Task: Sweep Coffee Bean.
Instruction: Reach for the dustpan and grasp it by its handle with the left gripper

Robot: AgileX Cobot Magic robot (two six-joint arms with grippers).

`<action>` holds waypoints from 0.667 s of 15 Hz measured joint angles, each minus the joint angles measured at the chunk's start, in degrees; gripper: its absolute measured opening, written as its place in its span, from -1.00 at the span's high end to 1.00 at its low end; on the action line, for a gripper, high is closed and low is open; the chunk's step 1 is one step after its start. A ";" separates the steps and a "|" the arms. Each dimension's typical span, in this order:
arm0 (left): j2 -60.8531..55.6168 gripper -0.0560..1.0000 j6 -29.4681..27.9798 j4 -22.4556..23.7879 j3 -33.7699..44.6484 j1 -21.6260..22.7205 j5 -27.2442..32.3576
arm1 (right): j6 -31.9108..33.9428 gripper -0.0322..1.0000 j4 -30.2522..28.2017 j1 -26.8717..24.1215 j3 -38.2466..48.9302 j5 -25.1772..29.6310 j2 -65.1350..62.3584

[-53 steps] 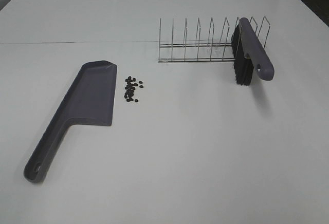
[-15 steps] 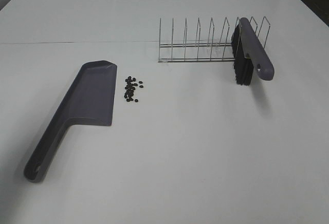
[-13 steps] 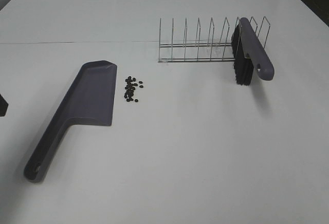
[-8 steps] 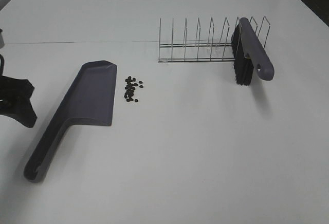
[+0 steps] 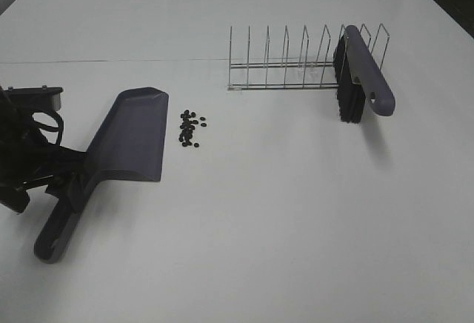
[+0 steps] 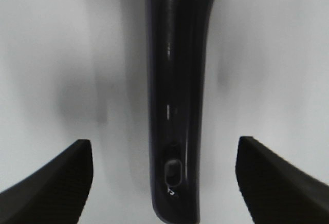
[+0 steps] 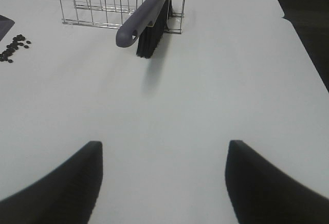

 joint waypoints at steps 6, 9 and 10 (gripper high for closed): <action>4.98 -0.35 -1.26 1.49 -0.11 -1.15 -5.73 | 0.00 -0.29 0.00 0.00 0.00 0.00 0.00; 6.99 -0.34 -1.32 1.78 -0.34 -1.72 -7.10 | 0.00 -0.29 0.00 0.00 0.00 0.00 0.00; 7.22 -0.31 -1.32 2.06 -0.52 -1.72 -7.05 | 0.00 -0.29 0.00 0.00 0.00 0.00 0.00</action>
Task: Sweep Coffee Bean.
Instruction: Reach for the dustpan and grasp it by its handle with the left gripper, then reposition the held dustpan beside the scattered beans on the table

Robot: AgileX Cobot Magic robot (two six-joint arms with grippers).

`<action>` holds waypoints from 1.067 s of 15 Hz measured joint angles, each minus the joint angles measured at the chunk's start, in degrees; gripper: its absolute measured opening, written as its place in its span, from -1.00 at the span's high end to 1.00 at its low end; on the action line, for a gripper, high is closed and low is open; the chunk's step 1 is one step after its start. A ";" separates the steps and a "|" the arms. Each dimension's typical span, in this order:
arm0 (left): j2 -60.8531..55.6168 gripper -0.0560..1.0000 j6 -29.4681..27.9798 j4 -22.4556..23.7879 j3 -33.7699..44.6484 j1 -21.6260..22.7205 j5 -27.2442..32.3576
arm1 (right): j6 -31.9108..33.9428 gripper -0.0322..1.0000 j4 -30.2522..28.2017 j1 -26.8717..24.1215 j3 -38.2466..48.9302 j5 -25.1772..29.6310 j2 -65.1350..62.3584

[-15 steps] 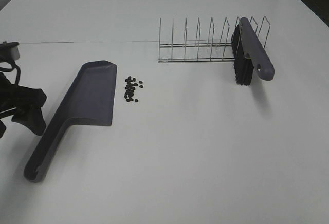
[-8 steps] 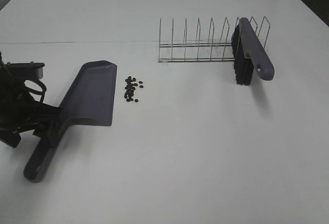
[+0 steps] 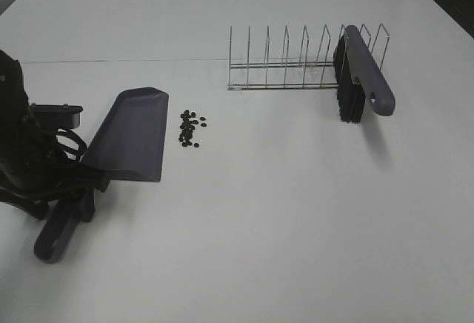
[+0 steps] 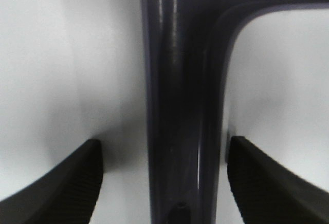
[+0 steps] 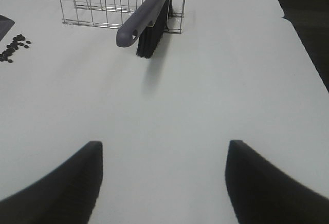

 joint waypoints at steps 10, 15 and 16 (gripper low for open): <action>-2.23 0.39 -4.81 0.63 0.11 -0.11 1.15 | 0.00 -0.29 0.00 0.00 0.00 0.00 0.00; -9.57 0.39 -5.10 0.46 0.11 -0.11 1.20 | 0.00 -0.29 0.00 0.00 0.00 0.00 0.17; -9.68 0.39 -5.10 0.46 0.11 -0.11 1.66 | 0.00 -0.29 0.00 0.00 -0.46 -0.92 2.29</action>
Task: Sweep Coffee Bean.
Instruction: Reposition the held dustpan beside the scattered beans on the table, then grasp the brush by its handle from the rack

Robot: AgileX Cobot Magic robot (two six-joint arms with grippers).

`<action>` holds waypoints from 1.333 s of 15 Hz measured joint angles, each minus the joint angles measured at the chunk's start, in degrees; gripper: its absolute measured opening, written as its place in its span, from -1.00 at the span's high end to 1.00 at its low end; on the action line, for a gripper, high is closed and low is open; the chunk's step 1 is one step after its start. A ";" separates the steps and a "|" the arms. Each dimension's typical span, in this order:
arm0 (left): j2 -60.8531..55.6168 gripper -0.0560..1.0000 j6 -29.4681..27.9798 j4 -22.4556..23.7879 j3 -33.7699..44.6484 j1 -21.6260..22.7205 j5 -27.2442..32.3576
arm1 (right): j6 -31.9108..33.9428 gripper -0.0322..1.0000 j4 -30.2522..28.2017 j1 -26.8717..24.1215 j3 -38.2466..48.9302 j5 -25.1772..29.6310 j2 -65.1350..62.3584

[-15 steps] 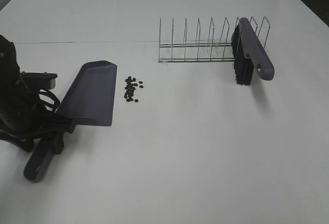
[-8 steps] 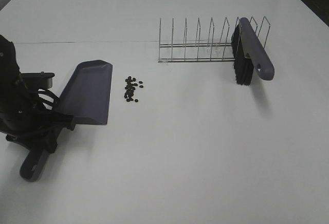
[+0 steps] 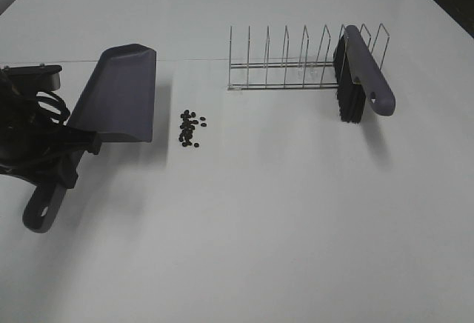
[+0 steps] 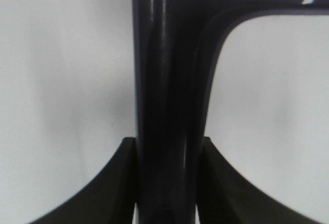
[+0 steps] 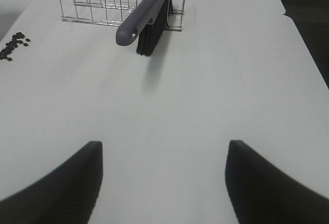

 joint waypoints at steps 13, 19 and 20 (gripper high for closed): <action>-0.06 0.39 0.06 0.00 0.00 0.00 0.57 | -6.02 -0.27 7.62 0.00 -34.32 -23.26 66.52; -0.06 0.39 0.06 0.00 0.00 0.00 0.57 | -7.51 -0.24 9.91 0.86 -69.79 -7.39 100.78; -0.06 0.39 0.06 0.00 0.00 0.00 0.57 | -7.51 -0.24 8.59 2.18 -74.48 -5.67 104.79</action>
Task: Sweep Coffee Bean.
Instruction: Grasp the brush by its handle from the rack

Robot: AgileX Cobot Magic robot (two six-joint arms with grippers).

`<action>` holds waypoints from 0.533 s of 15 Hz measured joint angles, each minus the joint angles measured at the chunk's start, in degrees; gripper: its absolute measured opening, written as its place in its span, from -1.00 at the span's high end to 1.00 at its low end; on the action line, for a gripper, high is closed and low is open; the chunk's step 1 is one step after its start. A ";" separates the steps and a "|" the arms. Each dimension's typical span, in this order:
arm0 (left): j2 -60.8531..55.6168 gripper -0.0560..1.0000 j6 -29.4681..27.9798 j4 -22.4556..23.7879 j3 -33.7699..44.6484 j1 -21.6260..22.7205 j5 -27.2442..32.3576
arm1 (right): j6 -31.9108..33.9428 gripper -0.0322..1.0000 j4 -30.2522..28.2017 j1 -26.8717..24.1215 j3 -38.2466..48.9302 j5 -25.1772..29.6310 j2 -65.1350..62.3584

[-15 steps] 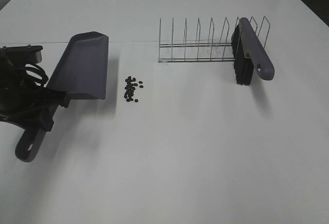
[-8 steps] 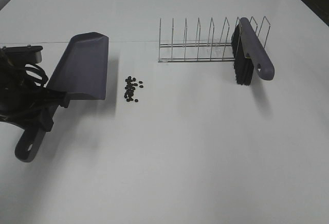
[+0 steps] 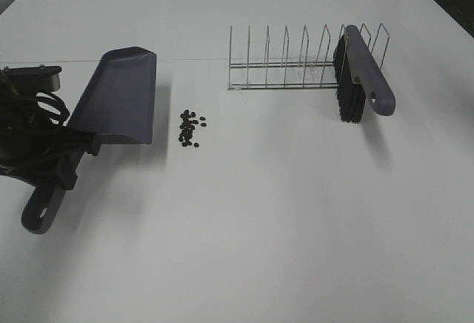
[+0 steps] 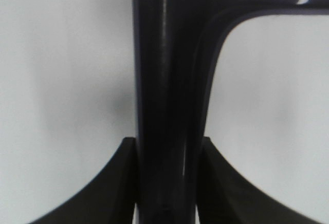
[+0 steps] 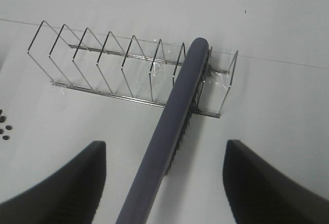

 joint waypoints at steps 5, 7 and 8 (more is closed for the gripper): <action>0.00 0.39 0.00 0.00 0.00 0.00 0.00 | 6.76 -0.24 -10.26 6.70 -17.19 9.45 15.76; 0.00 0.39 0.00 0.00 0.00 0.00 0.00 | 9.17 -0.24 -11.75 6.99 -22.12 13.35 21.49; 0.00 0.39 0.00 0.00 0.00 0.00 0.00 | 9.63 -0.24 -11.97 6.99 -23.55 14.27 23.95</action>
